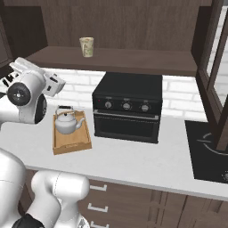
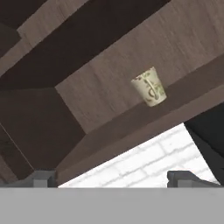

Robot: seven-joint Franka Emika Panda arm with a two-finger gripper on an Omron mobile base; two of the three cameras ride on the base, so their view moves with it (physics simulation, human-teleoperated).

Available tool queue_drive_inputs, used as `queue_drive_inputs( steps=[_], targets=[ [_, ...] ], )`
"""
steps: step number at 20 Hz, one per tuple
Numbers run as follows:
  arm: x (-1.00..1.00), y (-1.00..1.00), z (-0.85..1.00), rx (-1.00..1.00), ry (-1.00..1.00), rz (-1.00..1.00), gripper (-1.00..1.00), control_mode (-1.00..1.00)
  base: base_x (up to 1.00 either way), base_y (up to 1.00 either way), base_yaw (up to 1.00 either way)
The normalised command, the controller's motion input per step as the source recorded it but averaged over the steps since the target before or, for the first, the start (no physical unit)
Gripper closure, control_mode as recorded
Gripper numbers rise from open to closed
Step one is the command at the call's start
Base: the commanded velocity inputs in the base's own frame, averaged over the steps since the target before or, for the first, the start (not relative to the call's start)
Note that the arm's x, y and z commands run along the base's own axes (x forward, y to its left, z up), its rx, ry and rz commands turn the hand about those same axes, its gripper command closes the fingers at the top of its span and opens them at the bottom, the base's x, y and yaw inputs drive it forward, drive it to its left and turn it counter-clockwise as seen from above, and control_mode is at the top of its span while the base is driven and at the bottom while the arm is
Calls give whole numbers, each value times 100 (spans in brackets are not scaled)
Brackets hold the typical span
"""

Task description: Pick the kettle from the counter and place it on the tray. Then pick the mug from the cabinet and place it on the tray. Then close the cabinet doors.

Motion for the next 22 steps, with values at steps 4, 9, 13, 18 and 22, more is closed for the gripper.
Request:
queue_drive_inputs(
  steps=[4,9,13,18,22],
  targets=[
    [-16,-38,82,-41,-12,0,-100,-100,0,0,0],
    [-12,-23,56,-41,0,0,-100,-100,0,0,0],
    [-4,-7,5,-22,5,0,-100,-100,0,0,0],
    [3,0,-8,-4,2,0,-100,-100,0,0,0],
    [12,-8,-5,0,16,0,-100,-100,0,0,0]
  ],
)
